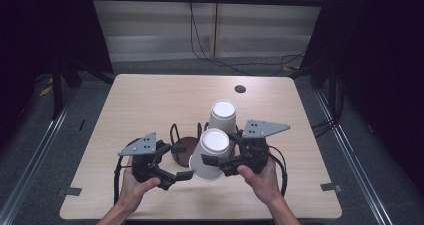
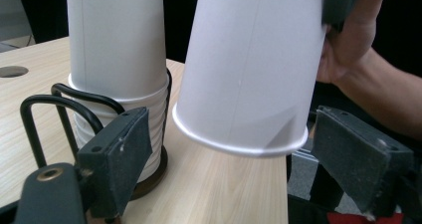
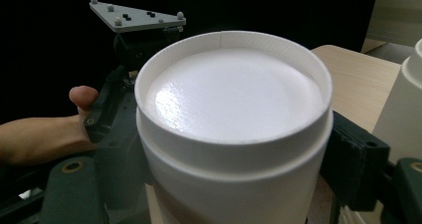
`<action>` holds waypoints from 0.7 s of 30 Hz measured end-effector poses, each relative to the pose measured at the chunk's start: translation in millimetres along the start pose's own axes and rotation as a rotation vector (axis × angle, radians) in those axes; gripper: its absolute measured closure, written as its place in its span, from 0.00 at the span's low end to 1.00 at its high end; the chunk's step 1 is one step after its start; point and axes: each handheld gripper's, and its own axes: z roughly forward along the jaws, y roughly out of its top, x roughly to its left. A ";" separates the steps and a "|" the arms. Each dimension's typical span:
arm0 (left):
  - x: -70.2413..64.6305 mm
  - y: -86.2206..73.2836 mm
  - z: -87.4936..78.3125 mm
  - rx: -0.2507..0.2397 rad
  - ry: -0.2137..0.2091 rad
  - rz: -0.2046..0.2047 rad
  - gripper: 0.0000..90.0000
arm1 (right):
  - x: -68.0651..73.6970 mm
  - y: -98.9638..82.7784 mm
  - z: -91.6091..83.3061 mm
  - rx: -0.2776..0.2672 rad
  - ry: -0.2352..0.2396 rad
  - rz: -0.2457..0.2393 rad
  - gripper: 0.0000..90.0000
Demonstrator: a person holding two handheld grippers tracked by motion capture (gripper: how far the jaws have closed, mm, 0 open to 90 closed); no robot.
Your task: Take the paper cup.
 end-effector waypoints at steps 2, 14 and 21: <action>0.3 -2.4 3.0 0.006 -0.004 -0.004 0.17 | -1.1 -3.5 2.4 -0.007 0.012 0.016 0.26; 0.7 -8.3 17.8 0.029 -0.036 0.009 0.13 | 0.4 -10.5 18.0 0.008 0.031 0.029 0.26; -0.1 -9.6 23.2 0.041 -0.039 0.006 0.11 | 1.0 -14.5 25.9 0.021 0.046 0.040 0.26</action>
